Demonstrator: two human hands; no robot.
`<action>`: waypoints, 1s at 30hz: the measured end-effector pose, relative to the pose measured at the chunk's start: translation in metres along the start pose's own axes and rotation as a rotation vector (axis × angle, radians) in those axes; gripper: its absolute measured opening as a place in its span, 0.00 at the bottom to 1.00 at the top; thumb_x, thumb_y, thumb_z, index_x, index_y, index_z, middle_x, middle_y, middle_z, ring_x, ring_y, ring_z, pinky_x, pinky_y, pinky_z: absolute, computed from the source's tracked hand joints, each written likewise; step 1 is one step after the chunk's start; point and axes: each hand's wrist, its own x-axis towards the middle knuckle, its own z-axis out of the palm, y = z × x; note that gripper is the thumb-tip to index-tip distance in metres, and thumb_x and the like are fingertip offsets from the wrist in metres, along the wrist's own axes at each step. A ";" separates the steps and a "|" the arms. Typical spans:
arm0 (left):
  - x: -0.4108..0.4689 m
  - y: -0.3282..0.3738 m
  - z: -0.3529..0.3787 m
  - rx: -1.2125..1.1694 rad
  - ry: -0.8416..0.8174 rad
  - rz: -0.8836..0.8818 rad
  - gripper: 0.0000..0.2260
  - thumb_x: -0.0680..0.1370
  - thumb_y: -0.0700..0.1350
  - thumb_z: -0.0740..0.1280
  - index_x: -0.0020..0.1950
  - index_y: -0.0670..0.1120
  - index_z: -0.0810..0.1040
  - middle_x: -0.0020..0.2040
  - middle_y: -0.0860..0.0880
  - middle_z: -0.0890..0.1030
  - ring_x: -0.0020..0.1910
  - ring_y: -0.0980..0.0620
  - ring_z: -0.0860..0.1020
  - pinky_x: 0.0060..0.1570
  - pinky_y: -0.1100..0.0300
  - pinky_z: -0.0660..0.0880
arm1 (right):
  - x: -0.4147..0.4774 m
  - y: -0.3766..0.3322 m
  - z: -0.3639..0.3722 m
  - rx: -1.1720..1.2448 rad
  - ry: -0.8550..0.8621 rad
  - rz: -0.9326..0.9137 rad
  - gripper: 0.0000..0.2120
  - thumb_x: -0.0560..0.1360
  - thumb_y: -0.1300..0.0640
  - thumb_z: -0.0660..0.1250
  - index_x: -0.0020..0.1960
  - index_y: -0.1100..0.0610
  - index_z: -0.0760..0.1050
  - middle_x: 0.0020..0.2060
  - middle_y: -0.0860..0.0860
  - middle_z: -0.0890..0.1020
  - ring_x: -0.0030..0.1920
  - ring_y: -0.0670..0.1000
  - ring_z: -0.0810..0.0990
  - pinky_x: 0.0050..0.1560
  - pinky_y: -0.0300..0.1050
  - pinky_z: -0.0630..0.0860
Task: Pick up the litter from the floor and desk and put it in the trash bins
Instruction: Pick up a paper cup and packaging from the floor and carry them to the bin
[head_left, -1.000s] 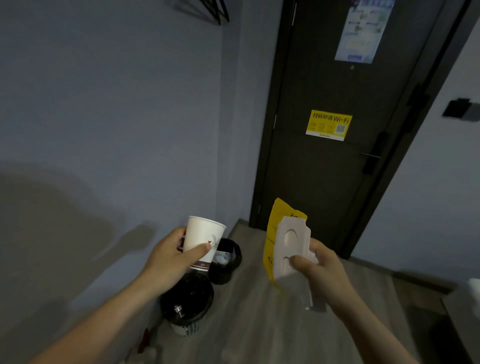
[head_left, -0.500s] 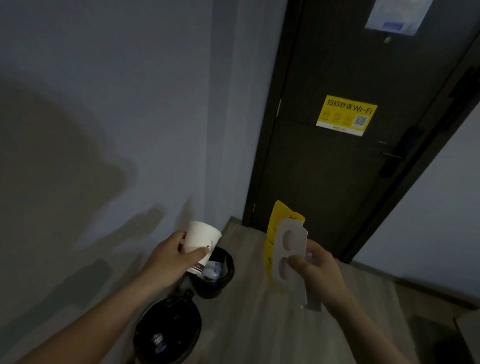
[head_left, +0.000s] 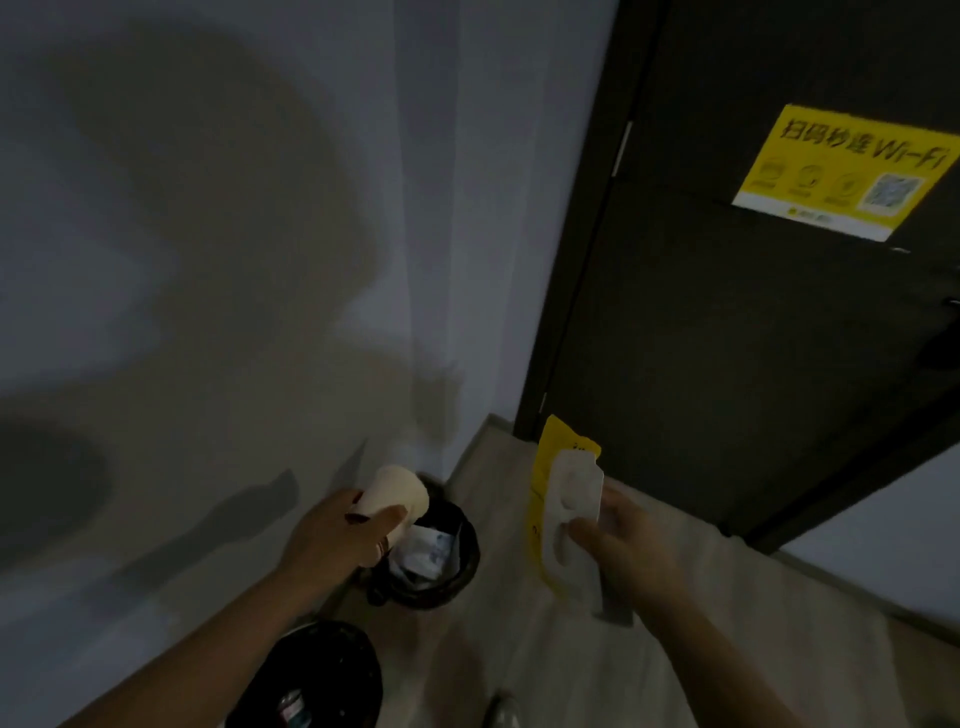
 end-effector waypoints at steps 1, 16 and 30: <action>0.014 0.004 0.012 0.025 0.004 -0.043 0.18 0.71 0.59 0.70 0.52 0.48 0.75 0.47 0.47 0.80 0.42 0.50 0.78 0.39 0.57 0.73 | 0.022 0.004 -0.005 -0.019 -0.008 0.009 0.18 0.75 0.58 0.68 0.64 0.49 0.72 0.51 0.45 0.79 0.48 0.45 0.79 0.45 0.41 0.76; 0.212 -0.063 0.158 0.254 -0.101 -0.311 0.27 0.70 0.59 0.72 0.61 0.42 0.76 0.45 0.49 0.76 0.39 0.51 0.75 0.31 0.66 0.69 | 0.228 0.125 0.020 -0.234 -0.192 0.248 0.14 0.71 0.62 0.70 0.45 0.42 0.75 0.44 0.43 0.83 0.46 0.46 0.81 0.46 0.39 0.76; 0.321 -0.158 0.257 0.300 -0.140 -0.429 0.34 0.74 0.52 0.70 0.72 0.37 0.62 0.68 0.37 0.69 0.64 0.39 0.72 0.59 0.52 0.71 | 0.319 0.256 0.099 -0.370 -0.275 0.282 0.14 0.69 0.59 0.70 0.50 0.44 0.76 0.49 0.46 0.80 0.50 0.47 0.78 0.45 0.37 0.71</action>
